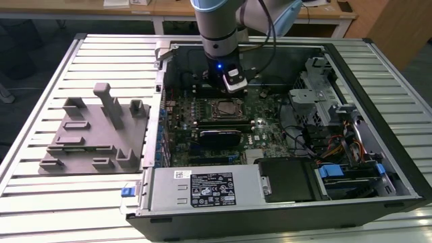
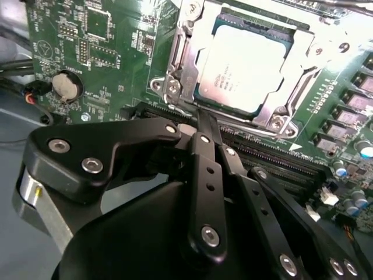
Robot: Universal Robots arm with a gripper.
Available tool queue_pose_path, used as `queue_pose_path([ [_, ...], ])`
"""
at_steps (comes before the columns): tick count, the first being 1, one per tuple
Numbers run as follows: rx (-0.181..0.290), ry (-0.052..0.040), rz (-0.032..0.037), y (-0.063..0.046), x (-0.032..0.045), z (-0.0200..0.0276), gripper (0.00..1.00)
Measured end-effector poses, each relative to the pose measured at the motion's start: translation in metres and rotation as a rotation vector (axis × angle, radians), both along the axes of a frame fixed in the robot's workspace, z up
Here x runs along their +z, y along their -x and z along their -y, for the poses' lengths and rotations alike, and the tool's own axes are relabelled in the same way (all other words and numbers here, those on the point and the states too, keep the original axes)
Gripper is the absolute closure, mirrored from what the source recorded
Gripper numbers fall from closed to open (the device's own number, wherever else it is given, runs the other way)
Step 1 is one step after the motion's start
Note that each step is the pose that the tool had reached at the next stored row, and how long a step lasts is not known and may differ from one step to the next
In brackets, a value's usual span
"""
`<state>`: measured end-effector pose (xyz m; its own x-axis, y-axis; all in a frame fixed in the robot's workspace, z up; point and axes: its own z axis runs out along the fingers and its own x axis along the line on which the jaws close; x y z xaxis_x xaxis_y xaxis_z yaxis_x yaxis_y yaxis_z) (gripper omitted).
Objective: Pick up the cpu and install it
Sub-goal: 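Install the first cpu locking lever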
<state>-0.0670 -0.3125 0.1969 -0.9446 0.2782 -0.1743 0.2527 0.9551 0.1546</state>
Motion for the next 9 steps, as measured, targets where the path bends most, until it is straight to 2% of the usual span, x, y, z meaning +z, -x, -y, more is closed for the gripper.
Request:
queue_pose_path([
  [3, 0.0, 0.0001, -0.0001, 0.0, 0.0055, 0.0, 0.89],
  [9, 0.0, 0.0, 0.0, 0.0, 0.0109, 0.0, 0.89],
])
